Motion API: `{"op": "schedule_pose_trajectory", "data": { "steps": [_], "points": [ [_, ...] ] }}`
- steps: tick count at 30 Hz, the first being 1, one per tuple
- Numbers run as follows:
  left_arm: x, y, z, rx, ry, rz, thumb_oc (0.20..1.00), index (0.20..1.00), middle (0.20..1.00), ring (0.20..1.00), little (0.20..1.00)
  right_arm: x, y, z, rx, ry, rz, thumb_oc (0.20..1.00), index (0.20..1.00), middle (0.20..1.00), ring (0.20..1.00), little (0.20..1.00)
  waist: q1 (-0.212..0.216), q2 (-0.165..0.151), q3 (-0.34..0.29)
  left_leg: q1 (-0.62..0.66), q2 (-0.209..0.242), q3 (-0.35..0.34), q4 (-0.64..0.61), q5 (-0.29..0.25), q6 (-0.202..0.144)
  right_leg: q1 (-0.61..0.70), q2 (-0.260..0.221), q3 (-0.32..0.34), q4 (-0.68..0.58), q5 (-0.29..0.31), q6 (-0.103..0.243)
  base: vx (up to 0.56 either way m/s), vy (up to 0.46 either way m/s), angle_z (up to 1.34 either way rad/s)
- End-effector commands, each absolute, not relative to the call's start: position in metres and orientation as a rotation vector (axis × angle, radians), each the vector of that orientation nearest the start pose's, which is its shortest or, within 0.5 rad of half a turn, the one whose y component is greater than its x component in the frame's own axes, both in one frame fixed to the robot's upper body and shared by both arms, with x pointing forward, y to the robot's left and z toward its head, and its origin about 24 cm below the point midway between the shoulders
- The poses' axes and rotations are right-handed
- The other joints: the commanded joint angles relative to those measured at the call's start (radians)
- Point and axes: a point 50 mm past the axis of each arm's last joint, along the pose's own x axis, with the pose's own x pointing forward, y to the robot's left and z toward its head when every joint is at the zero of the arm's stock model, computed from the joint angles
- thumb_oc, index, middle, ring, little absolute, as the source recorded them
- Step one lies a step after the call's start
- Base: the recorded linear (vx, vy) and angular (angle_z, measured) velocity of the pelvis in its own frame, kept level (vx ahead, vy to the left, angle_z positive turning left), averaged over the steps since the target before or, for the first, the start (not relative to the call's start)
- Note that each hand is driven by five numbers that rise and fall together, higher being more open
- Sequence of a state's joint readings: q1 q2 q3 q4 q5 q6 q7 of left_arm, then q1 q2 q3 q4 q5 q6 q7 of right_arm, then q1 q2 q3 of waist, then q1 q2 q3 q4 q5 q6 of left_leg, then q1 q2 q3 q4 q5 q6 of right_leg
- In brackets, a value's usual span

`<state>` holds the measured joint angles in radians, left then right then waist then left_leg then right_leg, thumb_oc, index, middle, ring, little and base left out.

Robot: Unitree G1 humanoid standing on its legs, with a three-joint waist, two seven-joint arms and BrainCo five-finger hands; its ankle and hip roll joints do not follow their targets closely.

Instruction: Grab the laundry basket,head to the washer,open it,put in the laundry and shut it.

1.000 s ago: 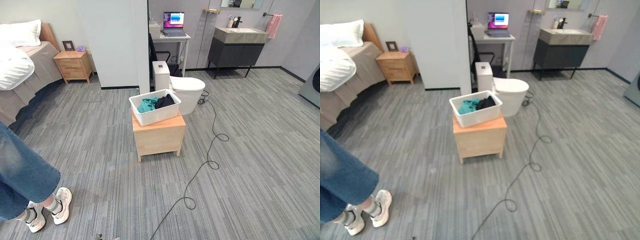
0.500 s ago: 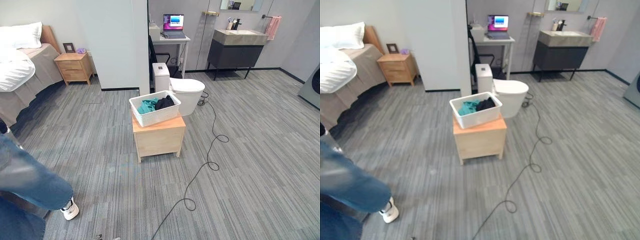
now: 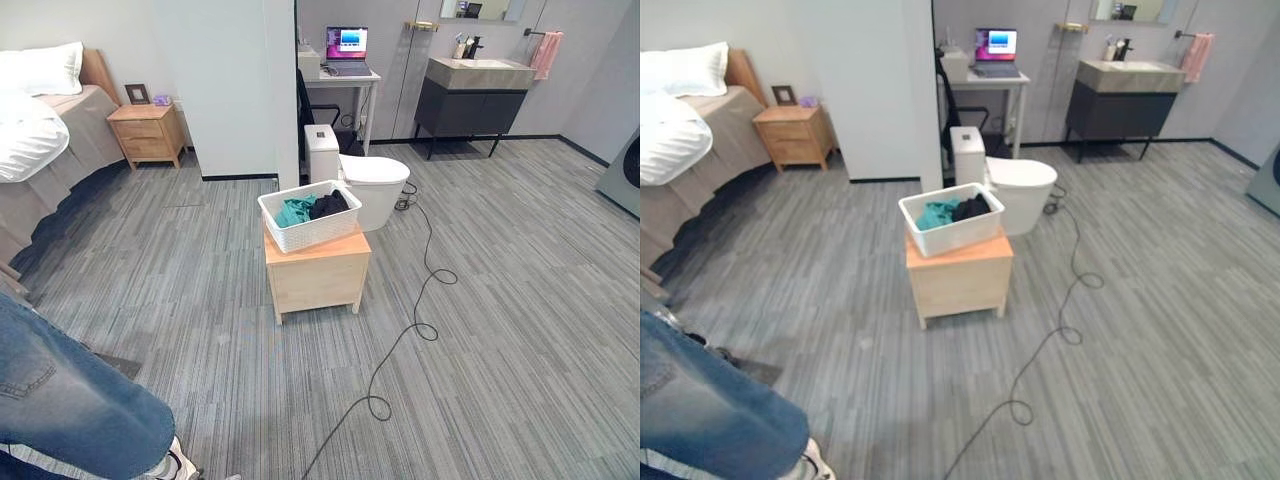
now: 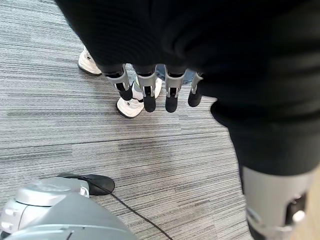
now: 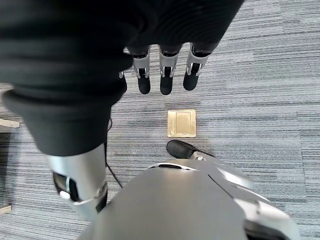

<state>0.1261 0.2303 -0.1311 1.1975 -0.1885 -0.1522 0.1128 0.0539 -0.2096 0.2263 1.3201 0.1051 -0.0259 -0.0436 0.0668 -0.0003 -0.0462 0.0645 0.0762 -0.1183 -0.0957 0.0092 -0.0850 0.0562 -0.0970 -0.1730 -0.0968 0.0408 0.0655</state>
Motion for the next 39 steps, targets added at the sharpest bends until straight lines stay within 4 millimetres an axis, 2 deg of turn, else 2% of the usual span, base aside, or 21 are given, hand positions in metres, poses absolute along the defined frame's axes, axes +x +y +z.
{"op": "schedule_pose_trajectory", "data": {
  "steps": [1,13,16,18,20,21,22,23,26,28,29,30,32,33,34,35,36,37,38,39],
  "points": [
    [0.078,0.238,-0.16,0.184,1.103,0.257,1.0,1.0,1.0,1.0,1.0,0.053,-0.229,-0.17,-0.277,1.348,-0.084,1.0,1.0,1.0,1.0,1.0,0.005,-0.024,0.032,-0.008,-0.009,-0.028,0.008,-0.078,0.036,0.01,-0.088,-0.019,0.01,-0.053,0.062,0.0,0.0,0.0],
    [0.083,0.24,-0.158,0.189,1.086,0.254,1.0,1.0,1.0,1.0,1.0,0.062,-0.233,-0.168,-0.275,1.324,-0.093,1.0,1.0,1.0,1.0,1.0,0.018,-0.042,0.047,-0.019,-0.012,-0.013,0.02,-0.084,0.044,-0.001,-0.093,-0.008,0.01,-0.047,0.067,0.0,0.009,-0.02],
    [0.09,0.245,-0.155,0.194,1.06,0.263,1.0,1.0,1.0,1.0,1.0,0.077,-0.239,-0.164,-0.251,1.271,-0.142,1.0,1.0,1.0,1.0,1.0,0.02,-0.062,0.081,-0.114,-0.044,0.004,0.187,-0.15,0.061,-0.017,-0.121,0.003,0.03,-0.041,0.071,-0.01,0.097,-0.14],
    [0.1,0.249,-0.151,0.2,1.025,0.261,1.0,1.0,1.0,1.0,1.0,0.092,-0.249,-0.158,-0.217,1.214,-0.199,1.0,1.0,1.0,1.0,1.0,0.02,-0.051,0.103,-0.135,-0.062,0.007,0.23,-0.18,0.099,-0.099,-0.133,0.027,0.187,-0.069,0.074,0.0,0.179,-0.1],
    [0.109,0.256,-0.145,0.214,0.985,0.256,1.0,1.0,1.0,1.0,1.0,0.105,-0.257,-0.153,-0.176,1.159,-0.253,1.0,1.0,1.0,1.0,1.0,-0.001,-0.034,0.137,-0.122,-0.062,0.001,0.235,-0.191,0.13,-0.218,-0.115,0.08,0.43,-0.069,0.074,-0.01,0.153,-0.26],
    [0.109,0.256,-0.145,0.214,0.984,0.256,1.0,1.0,1.0,1.0,1.0,0.106,-0.257,-0.153,-0.176,1.158,-0.253,1.0,1.0,1.0,1.0,1.0,-0.001,-0.035,0.134,-0.126,-0.063,0.001,0.234,-0.189,0.13,-0.223,-0.116,0.08,0.429,-0.067,0.075,0.0,0.145,-0.22],
    [0.114,0.263,-0.141,0.233,0.967,0.263,1.0,1.0,1.0,1.0,1.0,0.117,-0.263,-0.147,-0.156,1.109,-0.282,1.0,1.0,1.0,1.0,1.0,-0.019,-0.013,0.166,-0.116,-0.052,-0.012,0.237,-0.195,0.143,-0.327,-0.096,0.114,0.576,-0.052,0.083,0.09,0.08,-0.21],
    [0.115,0.266,-0.14,0.235,0.962,0.275,1.0,1.0,1.0,1.0,1.0,0.121,-0.265,-0.145,-0.151,1.09,-0.292,1.0,1.0,1.0,1.0,1.0,-0.023,-0.01,0.171,-0.089,-0.048,-0.012,0.219,-0.201,0.144,-0.366,-0.103,0.109,0.596,-0.049,0.085,0.22,0.033,-0.31],
    [0.116,0.273,-0.137,0.24,0.952,0.305,1.0,1.0,1.0,1.0,1.0,0.129,-0.27,-0.14,-0.148,1.044,-0.307,1.0,1.0,1.0,1.0,1.0,-0.044,-0.021,0.171,0.007,-0.04,-0.023,0.143,-0.216,0.119,-0.37,-0.105,0.087,0.395,-0.046,0.082,0.34,-0.161,-0.21],
    [0.12,0.275,-0.135,0.23,0.931,0.332,1.0,1.0,1.0,1.0,1.0,0.133,-0.275,-0.136,-0.146,1.022,-0.327,1.0,1.0,1.0,1.0,1.0,-0.068,-0.031,0.186,0.053,-0.026,-0.045,0.115,-0.236,0.1,-0.396,-0.111,0.119,0.192,0.021,0.104,0.37,-0.248,0.01],
    [0.12,0.275,-0.135,0.224,0.926,0.343,1.0,1.0,1.0,1.0,1.0,0.131,-0.275,-0.137,-0.146,1.03,-0.329,1.0,1.0,1.0,1.0,1.0,-0.074,-0.026,0.187,0.078,-0.013,-0.051,0.104,-0.245,0.093,-0.407,-0.106,0.135,0.135,0.05,0.116,0.26,-0.159,0.13],
    [0.12,0.274,-0.135,0.224,0.927,0.343,1.0,1.0,1.0,1.0,1.0,0.131,-0.275,-0.137,-0.146,1.03,-0.329,1.0,1.0,1.0,1.0,1.0,-0.072,-0.022,0.189,0.083,-0.008,-0.049,0.102,-0.247,0.092,-0.402,-0.101,0.134,0.131,0.051,0.116,0.41,-0.245,0.05],
    [0.114,0.272,-0.138,0.214,0.945,0.355,1.0,1.0,1.0,1.0,1.0,0.115,-0.273,-0.142,-0.129,1.064,-0.319,1.0,1.0,1.0,1.0,1.0,-0.093,-0.038,0.178,0.152,0.021,-0.066,0.093,-0.272,0.073,-0.421,-0.069,0.205,0.143,0.076,0.121,0.41,-0.272,0.02],
    [0.114,0.272,-0.138,0.214,0.945,0.355,1.0,1.0,1.0,1.0,1.0,0.115,-0.273,-0.142,-0.13,1.064,-0.319,1.0,1.0,1.0,1.0,1.0,-0.092,-0.036,0.179,0.155,0.024,-0.065,0.091,-0.272,0.072,-0.421,-0.067,0.204,0.146,0.073,0.121,0.43,-0.367,0.43],
    [0.109,0.272,-0.14,0.215,0.967,0.367,1.0,1.0,1.0,1.0,1.0,0.099,-0.27,-0.147,-0.103,1.093,-0.332,1.0,1.0,1.0,1.0,1.0,-0.104,-0.043,0.156,0.185,0.073,-0.076,0.12,-0.254,0.053,-0.431,-0.026,0.206,0.219,0.066,0.101,0.4,-0.375,0.57],
    [0.107,0.271,-0.142,0.206,0.976,0.369,1.0,1.0,1.0,1.0,1.0,0.092,-0.267,-0.15,-0.088,1.111,-0.329,1.0,1.0,1.0,1.0,1.0,-0.108,-0.041,0.148,0.172,0.099,-0.084,0.162,-0.224,0.042,-0.422,-0.007,0.196,0.256,0.049,0.09,0.4,-0.376,0.69],
    [0.107,0.271,-0.142,0.205,0.977,0.369,1.0,1.0,1.0,1.0,1.0,0.092,-0.267,-0.15,-0.089,1.111,-0.329,1.0,1.0,1.0,1.0,1.0,-0.11,-0.039,0.147,0.171,0.101,-0.086,0.163,-0.225,0.042,-0.423,-0.007,0.194,0.258,0.047,0.089,0.21,-0.233,0.59],
    [0.108,0.27,-0.142,0.183,0.969,0.38,1.0,1.0,1.0,1.0,1.0,0.087,-0.266,-0.151,-0.084,1.126,-0.331,1.0,1.0,1.0,1.0,1.0,-0.109,-0.037,0.144,0.143,0.119,-0.091,0.228,-0.168,0.033,-0.404,0.006,0.183,0.273,0.032,0.076,0.19,-0.245,0.66],
    [0.109,0.269,-0.141,0.164,0.963,0.384,1.0,1.0,1.0,1.0,1.0,0.085,-0.265,-0.152,-0.082,1.133,-0.33,1.0,1.0,1.0,1.0,1.0,-0.107,-0.04,0.143,0.093,0.128,-0.08,0.33,-0.096,0.031,-0.376,0.01,0.157,0.271,0.015,0.06,0.34,-0.6,0.56],
    [0.112,0.269,-0.139,0.149,0.943,0.383,1.0,1.0,1.0,1.0,1.0,0.087,-0.263,-0.152,-0.077,1.115,-0.319,1.0,1.0,1.0,1.0,1.0,-0.099,-0.066,0.158,-0.061,0.141,-0.041,0.617,0.001,0.068,-0.29,0.035,0.125,0.247,-0.017,0.005,0.23,-0.479,0.34]
  ]
}}
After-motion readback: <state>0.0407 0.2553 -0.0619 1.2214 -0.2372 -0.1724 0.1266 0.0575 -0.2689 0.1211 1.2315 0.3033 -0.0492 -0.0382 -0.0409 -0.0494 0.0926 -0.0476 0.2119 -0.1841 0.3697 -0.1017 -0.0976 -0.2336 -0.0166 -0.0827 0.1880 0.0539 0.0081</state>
